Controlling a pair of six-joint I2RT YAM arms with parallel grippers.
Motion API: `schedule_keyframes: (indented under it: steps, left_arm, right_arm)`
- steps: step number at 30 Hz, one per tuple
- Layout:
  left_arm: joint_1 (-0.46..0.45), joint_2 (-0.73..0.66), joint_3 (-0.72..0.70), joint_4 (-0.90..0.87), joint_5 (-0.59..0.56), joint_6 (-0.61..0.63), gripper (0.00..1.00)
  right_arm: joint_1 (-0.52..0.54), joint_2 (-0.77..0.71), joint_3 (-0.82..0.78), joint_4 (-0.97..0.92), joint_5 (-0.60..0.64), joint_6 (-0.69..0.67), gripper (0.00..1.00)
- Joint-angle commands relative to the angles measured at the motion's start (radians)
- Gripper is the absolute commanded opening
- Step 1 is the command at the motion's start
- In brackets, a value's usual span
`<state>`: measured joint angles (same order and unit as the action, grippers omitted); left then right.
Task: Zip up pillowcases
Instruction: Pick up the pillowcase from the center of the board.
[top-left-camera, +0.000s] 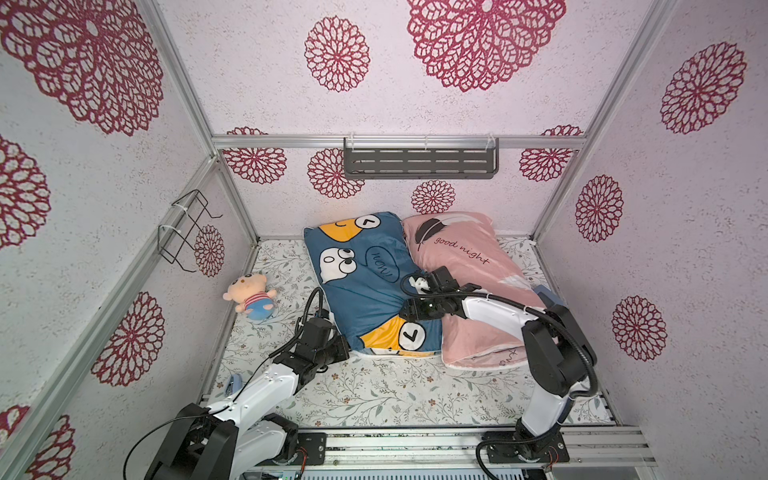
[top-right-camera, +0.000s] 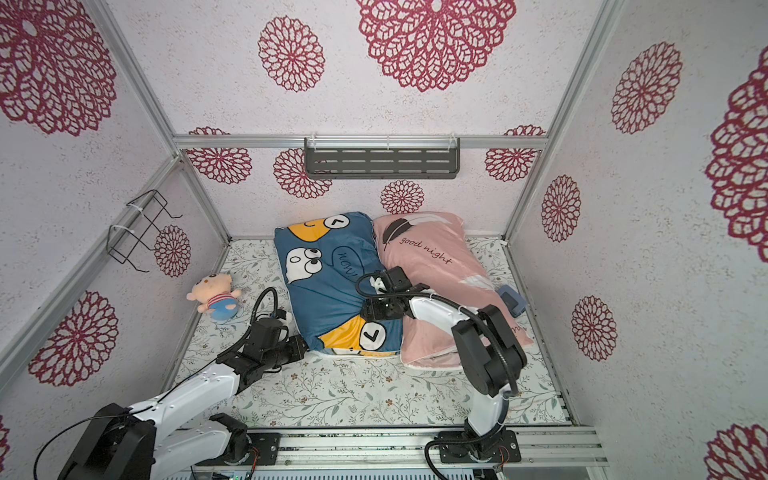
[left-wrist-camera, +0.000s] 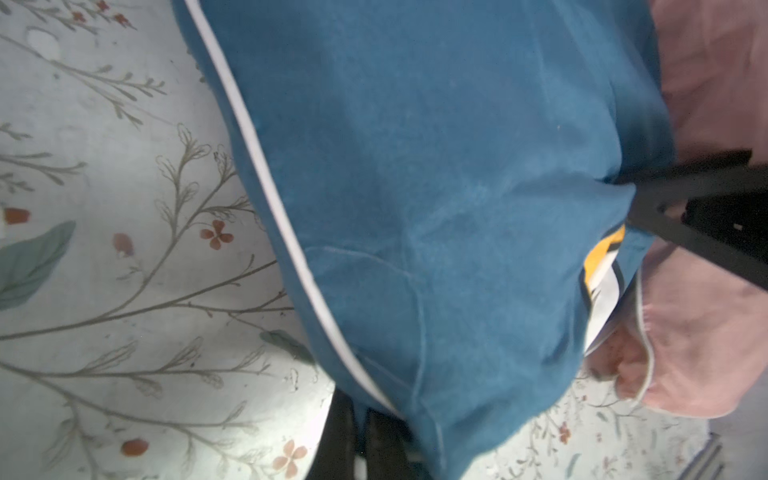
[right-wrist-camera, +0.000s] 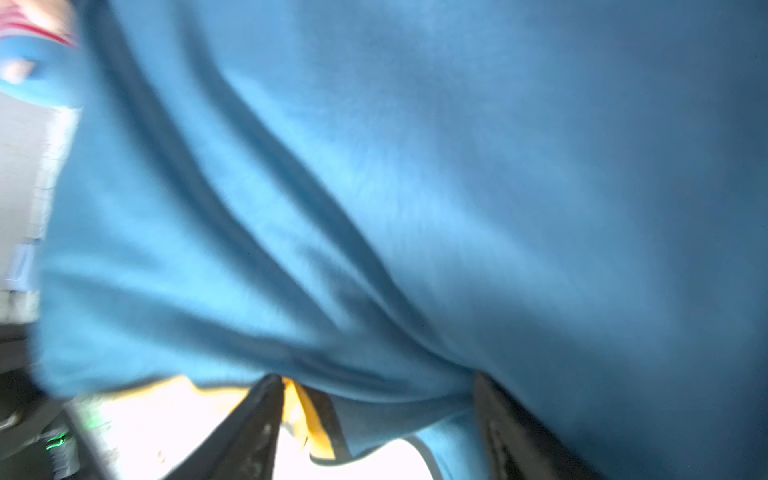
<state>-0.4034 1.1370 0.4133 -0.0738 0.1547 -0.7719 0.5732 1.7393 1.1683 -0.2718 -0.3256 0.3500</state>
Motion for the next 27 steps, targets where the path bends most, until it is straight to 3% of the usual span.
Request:
schedule_keyframes:
  steps: [1, 7, 13, 16, 23, 27]
  left_arm:
    - [0.009, 0.012, 0.053, 0.029, 0.067, -0.18, 0.0]
    - [0.017, 0.008, 0.109, 0.016, 0.078, -0.446, 0.0]
    - [0.038, -0.035, 0.169, -0.012, 0.083, -0.678, 0.0]
    - [0.047, -0.056, 0.196, -0.012, 0.068, -0.76, 0.0]
    - [0.06, -0.097, 0.201, -0.009, 0.034, -0.901, 0.0]
    - [0.062, -0.107, 0.197, 0.005, 0.03, -0.927, 0.0]
  right_arm:
    - [-0.024, -0.171, -0.06, -0.029, -0.079, 0.027, 0.81]
    - [0.004, -0.367, -0.198, 0.03, -0.162, 0.119, 0.83]
    - [0.092, -0.409, -0.228, 0.146, -0.229, 0.208, 0.75]
    - [0.151, -0.387, -0.274, 0.317, -0.249, 0.295, 0.67]
    - [0.244, -0.297, -0.395, 0.785, -0.17, 0.564, 0.43]
    - [0.268, -0.22, -0.422, 1.023, -0.146, 0.708, 0.29]
